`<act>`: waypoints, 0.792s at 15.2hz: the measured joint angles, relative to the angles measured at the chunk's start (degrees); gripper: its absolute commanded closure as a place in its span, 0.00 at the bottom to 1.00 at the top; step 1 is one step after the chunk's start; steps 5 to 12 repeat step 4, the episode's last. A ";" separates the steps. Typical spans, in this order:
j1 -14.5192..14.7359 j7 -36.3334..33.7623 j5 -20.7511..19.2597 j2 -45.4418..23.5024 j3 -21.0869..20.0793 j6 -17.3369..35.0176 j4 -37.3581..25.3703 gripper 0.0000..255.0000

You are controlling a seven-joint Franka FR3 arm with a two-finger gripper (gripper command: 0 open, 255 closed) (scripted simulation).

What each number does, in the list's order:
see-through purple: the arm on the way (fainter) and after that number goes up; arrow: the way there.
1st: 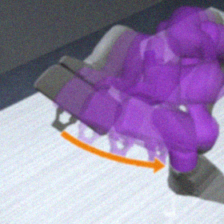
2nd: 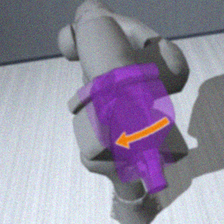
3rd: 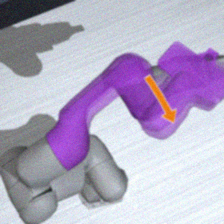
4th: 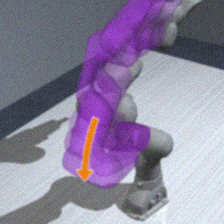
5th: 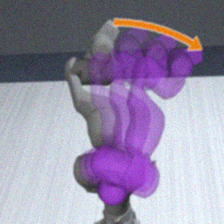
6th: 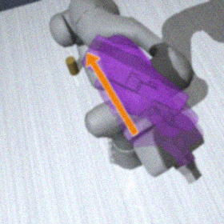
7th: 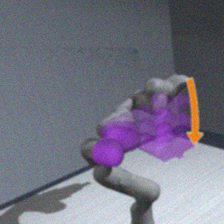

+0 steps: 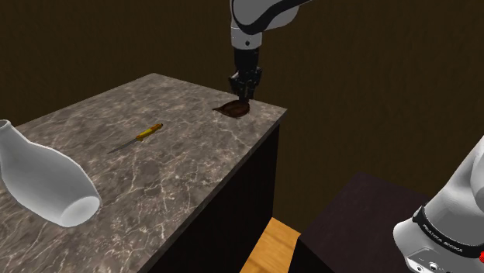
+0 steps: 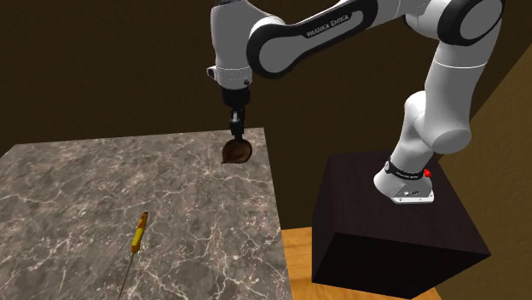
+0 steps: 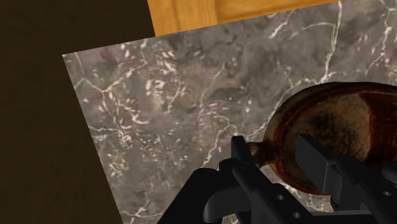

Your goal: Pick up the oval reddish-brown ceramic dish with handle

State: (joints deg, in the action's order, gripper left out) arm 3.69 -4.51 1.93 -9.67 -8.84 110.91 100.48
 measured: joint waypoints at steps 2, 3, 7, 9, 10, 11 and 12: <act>-0.05 0.03 0.03 0.29 0.02 -1.47 -1.19 1.00; -0.04 -0.01 0.01 0.19 0.02 -2.12 -1.93 1.00; -0.04 -0.04 0.01 0.25 0.02 -2.68 -2.42 1.00; -0.04 -0.04 0.01 0.25 0.02 -2.68 -2.42 1.00; -0.04 -0.04 0.01 0.25 0.02 -2.68 -2.42 1.00; -0.04 -0.04 0.01 0.25 0.02 -2.68 -2.42 1.00; -0.04 -0.04 0.01 0.25 0.02 -2.68 -2.42 1.00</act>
